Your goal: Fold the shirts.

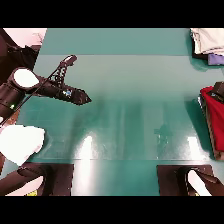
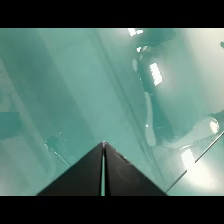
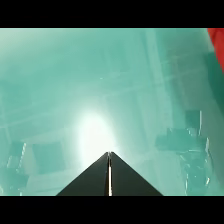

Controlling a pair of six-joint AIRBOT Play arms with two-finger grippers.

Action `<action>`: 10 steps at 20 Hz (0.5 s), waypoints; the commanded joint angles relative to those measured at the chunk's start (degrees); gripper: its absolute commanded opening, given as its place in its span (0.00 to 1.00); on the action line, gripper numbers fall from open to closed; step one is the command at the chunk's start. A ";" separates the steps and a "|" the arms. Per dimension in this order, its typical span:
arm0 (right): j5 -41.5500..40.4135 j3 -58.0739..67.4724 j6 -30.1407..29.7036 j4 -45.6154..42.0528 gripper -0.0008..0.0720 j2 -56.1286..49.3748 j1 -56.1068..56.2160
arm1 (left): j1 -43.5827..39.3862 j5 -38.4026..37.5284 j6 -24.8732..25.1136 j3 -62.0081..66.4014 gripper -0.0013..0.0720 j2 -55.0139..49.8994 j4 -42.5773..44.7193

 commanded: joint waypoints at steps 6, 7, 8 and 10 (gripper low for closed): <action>-0.52 0.00 -0.02 0.39 0.04 -0.22 0.63 | 0.00 0.00 0.00 0.02 0.05 0.04 0.02; -0.52 0.00 -0.02 0.39 0.04 -0.22 0.63 | 0.00 0.02 0.00 0.02 0.05 0.04 0.02; -0.52 0.00 -0.02 0.42 0.04 -0.22 0.63 | 0.00 0.02 0.00 0.02 0.05 0.04 0.02; -0.33 0.00 0.00 0.46 0.04 -0.11 0.63 | 0.00 0.20 -0.22 0.02 0.05 0.07 -0.83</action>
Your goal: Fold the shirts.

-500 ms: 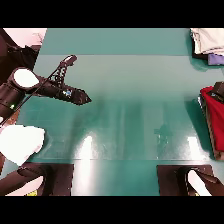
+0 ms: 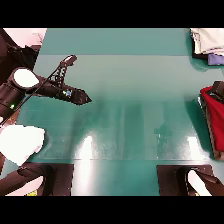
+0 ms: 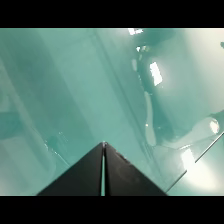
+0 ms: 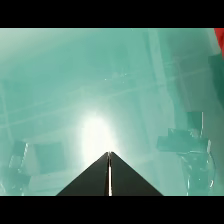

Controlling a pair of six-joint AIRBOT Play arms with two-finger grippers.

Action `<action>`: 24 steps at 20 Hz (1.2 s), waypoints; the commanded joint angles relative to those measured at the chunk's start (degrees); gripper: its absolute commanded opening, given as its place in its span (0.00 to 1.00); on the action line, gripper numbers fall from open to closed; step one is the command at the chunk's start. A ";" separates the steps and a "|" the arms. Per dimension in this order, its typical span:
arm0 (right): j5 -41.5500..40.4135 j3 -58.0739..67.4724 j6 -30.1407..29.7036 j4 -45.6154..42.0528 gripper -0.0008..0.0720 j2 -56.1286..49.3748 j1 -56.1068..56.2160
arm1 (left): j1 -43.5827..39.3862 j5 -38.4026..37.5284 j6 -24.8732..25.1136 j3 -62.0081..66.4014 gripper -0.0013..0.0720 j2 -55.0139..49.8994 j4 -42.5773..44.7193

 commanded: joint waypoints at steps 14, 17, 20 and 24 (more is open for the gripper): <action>-5.51 0.00 -0.02 -0.37 0.04 6.29 0.04 | 7.08 -36.54 -15.78 16.24 0.90 3.96 49.03; -5.22 0.00 -0.04 -0.33 0.04 4.20 0.04 | 7.08 -34.38 -18.14 7.54 0.90 8.61 56.61; -4.04 0.00 -0.07 0.00 0.04 1.07 0.04 | 7.08 -32.59 -20.15 -4.83 0.90 10.36 57.59; -1.95 0.00 -2.47 0.07 0.04 -1.44 0.04 | 7.08 -28.65 -23.93 -18.69 0.90 10.36 59.12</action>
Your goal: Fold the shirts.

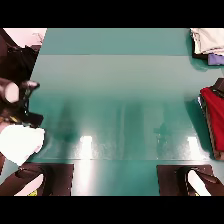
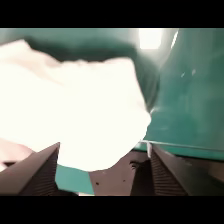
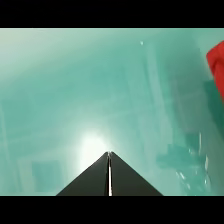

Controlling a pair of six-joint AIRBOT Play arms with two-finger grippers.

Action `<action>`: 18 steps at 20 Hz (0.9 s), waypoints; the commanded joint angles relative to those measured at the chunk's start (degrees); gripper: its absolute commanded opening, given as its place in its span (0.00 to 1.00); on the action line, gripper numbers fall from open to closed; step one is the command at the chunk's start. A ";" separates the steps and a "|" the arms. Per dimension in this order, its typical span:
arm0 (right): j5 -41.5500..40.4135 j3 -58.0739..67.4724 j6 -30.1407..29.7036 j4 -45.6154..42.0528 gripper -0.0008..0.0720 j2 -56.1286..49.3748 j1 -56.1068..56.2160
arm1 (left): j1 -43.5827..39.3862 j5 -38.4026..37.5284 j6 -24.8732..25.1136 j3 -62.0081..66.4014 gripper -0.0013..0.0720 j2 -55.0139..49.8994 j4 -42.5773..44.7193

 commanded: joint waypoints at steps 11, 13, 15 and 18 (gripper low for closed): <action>-5.57 0.00 -1.70 0.11 0.04 3.82 0.04 | 0.04 8.98 -0.13 -4.04 0.05 0.59 4.74; -6.75 0.00 -1.70 0.11 0.04 5.11 0.04 | -0.74 10.03 7.89 8.94 0.05 0.59 -1.97; -8.20 0.00 -1.68 0.13 0.04 6.03 0.04 | -3.98 13.73 18.10 21.27 0.05 0.57 -14.27; -9.03 0.42 -1.62 0.17 0.04 6.36 0.04 | -13.53 18.75 23.69 33.40 0.05 -0.85 -26.77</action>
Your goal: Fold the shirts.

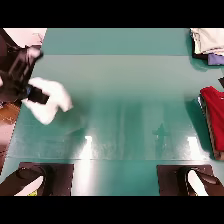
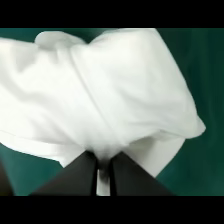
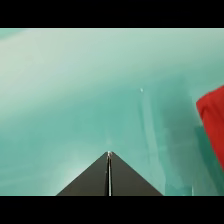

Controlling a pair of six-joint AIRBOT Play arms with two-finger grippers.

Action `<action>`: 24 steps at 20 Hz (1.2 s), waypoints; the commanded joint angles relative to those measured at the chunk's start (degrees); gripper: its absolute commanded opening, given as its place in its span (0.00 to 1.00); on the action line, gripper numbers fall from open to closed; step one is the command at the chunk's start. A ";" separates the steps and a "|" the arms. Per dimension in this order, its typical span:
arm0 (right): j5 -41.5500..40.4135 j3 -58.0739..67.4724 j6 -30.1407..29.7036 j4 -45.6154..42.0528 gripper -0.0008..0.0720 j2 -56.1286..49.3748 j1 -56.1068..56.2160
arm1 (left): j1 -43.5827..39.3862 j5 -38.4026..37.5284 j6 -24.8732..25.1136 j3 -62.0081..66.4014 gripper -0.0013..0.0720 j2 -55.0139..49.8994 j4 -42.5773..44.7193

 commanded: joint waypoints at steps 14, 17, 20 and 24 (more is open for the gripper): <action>11.72 16.81 0.24 0.00 0.04 -8.17 0.04 | -4.52 5.73 3.02 17.42 0.87 -24.24 -23.08; 11.89 16.79 0.24 -0.04 0.04 -8.13 0.04 | 0.46 -1.01 2.21 13.84 0.87 -24.17 -35.56; 12.02 16.79 0.24 -0.04 0.04 -8.13 0.04 | -1.70 3.13 2.60 3.89 0.87 -24.20 -40.59; 13.03 16.79 0.24 -0.02 0.04 -8.11 0.04 | -3.98 4.96 2.51 -8.55 0.74 -23.89 -37.16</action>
